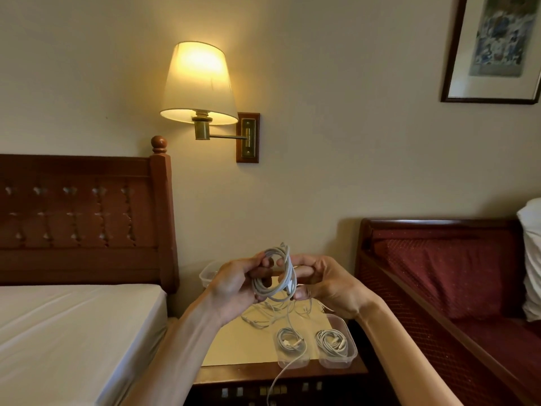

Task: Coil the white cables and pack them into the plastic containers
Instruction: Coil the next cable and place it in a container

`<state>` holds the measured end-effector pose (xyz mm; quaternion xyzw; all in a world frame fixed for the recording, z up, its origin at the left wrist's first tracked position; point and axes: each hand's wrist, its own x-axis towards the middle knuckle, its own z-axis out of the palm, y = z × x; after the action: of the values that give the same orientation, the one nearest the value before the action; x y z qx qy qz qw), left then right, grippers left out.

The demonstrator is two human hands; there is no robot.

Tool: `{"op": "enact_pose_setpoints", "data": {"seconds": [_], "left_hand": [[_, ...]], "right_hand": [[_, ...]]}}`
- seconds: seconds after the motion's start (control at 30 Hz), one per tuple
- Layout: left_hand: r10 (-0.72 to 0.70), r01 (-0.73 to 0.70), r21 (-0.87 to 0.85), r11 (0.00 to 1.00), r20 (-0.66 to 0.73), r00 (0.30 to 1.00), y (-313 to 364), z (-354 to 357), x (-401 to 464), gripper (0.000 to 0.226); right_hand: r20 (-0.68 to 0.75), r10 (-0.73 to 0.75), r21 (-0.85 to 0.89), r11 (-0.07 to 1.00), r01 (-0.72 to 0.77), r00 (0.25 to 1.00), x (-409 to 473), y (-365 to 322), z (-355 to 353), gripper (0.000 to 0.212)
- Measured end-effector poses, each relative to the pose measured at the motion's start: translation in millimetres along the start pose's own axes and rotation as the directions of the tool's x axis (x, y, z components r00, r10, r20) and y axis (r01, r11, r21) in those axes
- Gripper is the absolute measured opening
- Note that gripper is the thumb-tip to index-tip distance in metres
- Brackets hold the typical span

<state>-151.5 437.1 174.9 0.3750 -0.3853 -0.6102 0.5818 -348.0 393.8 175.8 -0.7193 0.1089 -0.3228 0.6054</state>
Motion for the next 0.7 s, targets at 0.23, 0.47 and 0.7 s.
{"op": "enact_pose_setpoints", "data": {"seconds": [0.23, 0.47, 0.7], "left_hand": [[0.108, -0.130, 0.297, 0.946, 0.089, 0.990, 19.2, -9.5, -17.2, 0.028], [0.375, -0.310, 0.592, 0.744, 0.015, 0.927, 6.5, 0.2, -1.5, 0.035], [0.630, -0.338, 0.923, 0.185, 0.153, 0.761, -3.8, -24.0, 9.0, 0.030]], "right_hand": [[-0.232, -0.096, -0.436, 0.900, -0.015, 0.968, -2.7, -6.4, -7.4, 0.038], [-0.191, 0.050, -0.194, 0.977, -0.087, 0.980, 10.6, -4.9, 8.7, 0.044], [-0.436, -0.042, -0.249, 0.966, -0.076, 0.899, 19.5, 14.2, 26.6, 0.029]]}}
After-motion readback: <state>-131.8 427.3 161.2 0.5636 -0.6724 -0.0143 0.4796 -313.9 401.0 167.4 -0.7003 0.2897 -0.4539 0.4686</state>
